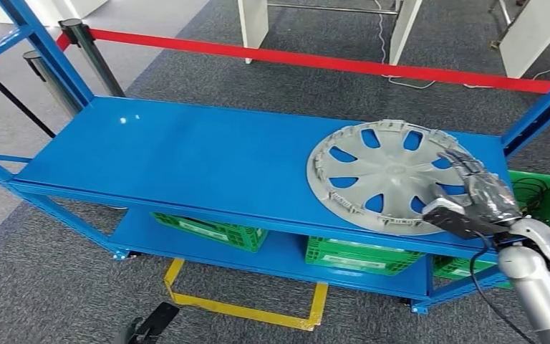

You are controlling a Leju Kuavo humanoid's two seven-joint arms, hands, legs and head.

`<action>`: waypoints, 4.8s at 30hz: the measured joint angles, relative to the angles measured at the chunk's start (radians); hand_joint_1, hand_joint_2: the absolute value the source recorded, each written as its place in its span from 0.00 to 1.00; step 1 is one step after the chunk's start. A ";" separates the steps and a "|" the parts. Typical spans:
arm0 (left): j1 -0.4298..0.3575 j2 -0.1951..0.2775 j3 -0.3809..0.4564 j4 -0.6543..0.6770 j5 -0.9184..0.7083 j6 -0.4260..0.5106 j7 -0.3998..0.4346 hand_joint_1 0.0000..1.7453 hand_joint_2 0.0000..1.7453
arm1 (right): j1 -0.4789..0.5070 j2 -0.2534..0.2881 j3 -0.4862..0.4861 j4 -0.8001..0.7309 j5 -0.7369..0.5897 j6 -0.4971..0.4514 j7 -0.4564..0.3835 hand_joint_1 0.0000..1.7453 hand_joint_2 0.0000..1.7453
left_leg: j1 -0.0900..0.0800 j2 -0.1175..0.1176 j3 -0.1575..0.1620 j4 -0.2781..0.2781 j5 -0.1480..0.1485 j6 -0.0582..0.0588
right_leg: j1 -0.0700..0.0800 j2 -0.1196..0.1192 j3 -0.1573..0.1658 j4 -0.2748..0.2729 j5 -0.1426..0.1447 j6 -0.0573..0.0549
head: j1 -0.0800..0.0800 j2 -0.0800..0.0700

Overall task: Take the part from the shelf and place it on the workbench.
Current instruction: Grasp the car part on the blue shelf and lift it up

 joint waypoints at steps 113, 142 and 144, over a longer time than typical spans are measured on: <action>0.021 0.009 0.073 0.000 -0.024 -0.054 0.003 0.00 0.00 | 0.195 0.086 0.049 -0.040 0.349 -0.202 0.232 0.00 1.00 | -0.001 0.009 0.041 -0.032 -0.008 0.030 | 0.008 -0.005 -0.098 0.224 -0.121 0.011 | -0.001 0.000; 0.008 0.020 0.066 0.000 -0.046 -0.061 0.005 0.00 0.00 | 0.032 -0.035 0.059 0.215 0.116 0.036 0.080 1.00 1.00 | 0.004 0.010 0.037 -0.022 -0.009 0.028 | 0.002 -0.004 -0.049 0.129 -0.085 0.016 | 0.000 0.000; 0.008 0.020 0.066 0.000 -0.046 -0.060 0.005 0.00 0.00 | 0.024 -0.040 0.066 0.233 0.114 0.042 0.077 1.00 1.00 | 0.002 0.010 0.035 -0.021 -0.008 0.031 | 0.002 -0.004 -0.102 0.242 -0.124 0.018 | 0.001 0.000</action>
